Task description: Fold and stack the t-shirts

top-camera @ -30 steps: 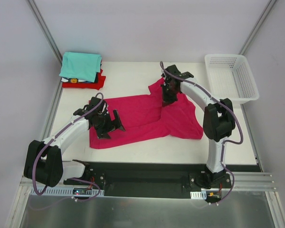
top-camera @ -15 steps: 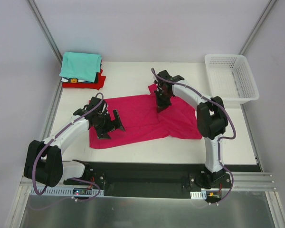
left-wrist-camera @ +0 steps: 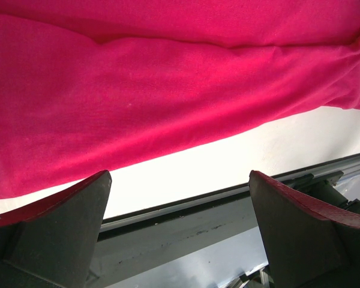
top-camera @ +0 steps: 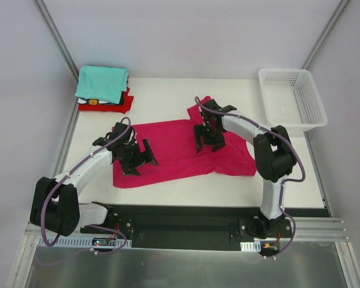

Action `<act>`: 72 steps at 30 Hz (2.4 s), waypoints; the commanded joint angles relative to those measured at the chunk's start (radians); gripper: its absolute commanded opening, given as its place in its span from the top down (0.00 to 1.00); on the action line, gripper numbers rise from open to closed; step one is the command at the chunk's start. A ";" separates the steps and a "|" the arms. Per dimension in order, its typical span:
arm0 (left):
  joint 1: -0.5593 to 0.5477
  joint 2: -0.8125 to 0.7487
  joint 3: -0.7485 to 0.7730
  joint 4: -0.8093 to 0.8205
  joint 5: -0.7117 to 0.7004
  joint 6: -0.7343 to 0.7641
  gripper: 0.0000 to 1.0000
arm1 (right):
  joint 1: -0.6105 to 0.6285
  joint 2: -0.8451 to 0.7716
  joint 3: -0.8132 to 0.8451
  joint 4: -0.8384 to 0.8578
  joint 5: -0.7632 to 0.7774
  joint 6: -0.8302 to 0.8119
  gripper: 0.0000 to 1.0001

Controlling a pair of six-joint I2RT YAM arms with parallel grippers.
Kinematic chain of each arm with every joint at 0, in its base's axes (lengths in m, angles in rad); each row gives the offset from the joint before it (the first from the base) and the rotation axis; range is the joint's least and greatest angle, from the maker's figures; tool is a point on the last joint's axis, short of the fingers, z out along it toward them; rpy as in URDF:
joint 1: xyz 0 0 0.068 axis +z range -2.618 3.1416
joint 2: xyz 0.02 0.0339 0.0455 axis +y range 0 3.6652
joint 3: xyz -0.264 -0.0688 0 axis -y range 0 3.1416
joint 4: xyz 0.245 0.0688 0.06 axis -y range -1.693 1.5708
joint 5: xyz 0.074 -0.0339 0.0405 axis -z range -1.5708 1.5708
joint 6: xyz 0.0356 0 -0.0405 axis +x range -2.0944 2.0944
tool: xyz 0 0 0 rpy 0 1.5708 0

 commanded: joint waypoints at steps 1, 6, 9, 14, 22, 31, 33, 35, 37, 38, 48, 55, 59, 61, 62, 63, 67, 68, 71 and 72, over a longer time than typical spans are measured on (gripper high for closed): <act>-0.013 -0.008 -0.010 0.007 0.020 0.003 0.01 | -0.018 -0.151 -0.128 0.072 0.011 0.030 0.23; -0.013 -0.010 -0.018 0.022 0.027 0.000 0.01 | -0.032 -0.223 -0.240 0.109 0.011 0.033 0.22; -0.015 -0.001 -0.018 0.028 0.032 -0.001 0.01 | -0.035 -0.227 -0.230 0.107 0.011 0.023 0.21; -0.019 -0.002 -0.016 0.030 0.034 -0.004 0.01 | -0.036 -0.207 -0.187 0.095 -0.002 0.020 0.21; -0.019 -0.008 -0.029 0.028 0.034 -0.004 0.01 | -0.036 -0.171 -0.133 0.104 -0.030 0.035 0.21; -0.019 -0.013 -0.027 0.028 0.035 0.000 0.01 | -0.027 -0.119 -0.042 0.089 -0.056 0.043 0.25; -0.019 -0.008 -0.029 0.028 0.037 0.002 0.01 | -0.029 -0.118 -0.048 0.075 -0.032 0.029 0.25; -0.019 -0.008 -0.029 0.028 0.037 -0.001 0.01 | -0.030 -0.113 -0.059 0.070 -0.019 0.017 0.29; -0.019 -0.008 -0.027 0.028 0.037 -0.001 0.01 | -0.032 -0.113 -0.079 0.070 0.000 0.014 0.31; -0.019 -0.008 -0.027 0.028 0.035 -0.001 0.01 | -0.035 -0.112 -0.084 0.072 0.002 0.010 0.34; -0.019 -0.013 -0.030 0.028 0.035 0.000 0.01 | -0.069 -0.116 -0.140 0.076 0.028 -0.009 0.40; -0.021 -0.012 -0.026 0.028 0.037 0.000 0.01 | -0.099 -0.118 -0.160 0.086 0.011 -0.016 0.76; -0.019 -0.012 -0.024 0.027 0.038 0.000 0.01 | -0.101 -0.110 -0.148 0.086 0.002 -0.013 0.97; -0.019 -0.012 -0.026 0.027 0.040 -0.001 0.01 | -0.099 -0.107 -0.134 0.081 -0.006 -0.010 0.98; -0.019 -0.012 -0.024 0.027 0.038 -0.001 0.01 | -0.096 -0.105 -0.128 0.076 -0.007 -0.013 0.98; -0.019 -0.013 -0.024 0.028 0.040 0.000 0.01 | -0.096 -0.104 -0.122 0.076 -0.007 -0.013 0.98; -0.021 -0.010 -0.023 0.028 0.040 -0.001 0.01 | -0.089 -0.089 -0.075 0.057 -0.015 -0.011 0.99; -0.021 -0.010 -0.021 0.028 0.040 -0.001 0.01 | -0.086 -0.087 -0.067 0.053 -0.016 -0.010 0.99; -0.021 -0.012 -0.020 0.027 0.041 -0.001 0.01 | -0.073 -0.073 -0.038 0.047 -0.021 -0.003 0.99; -0.021 -0.013 -0.021 0.028 0.041 -0.001 0.01 | -0.069 -0.067 -0.029 0.041 -0.022 -0.003 0.99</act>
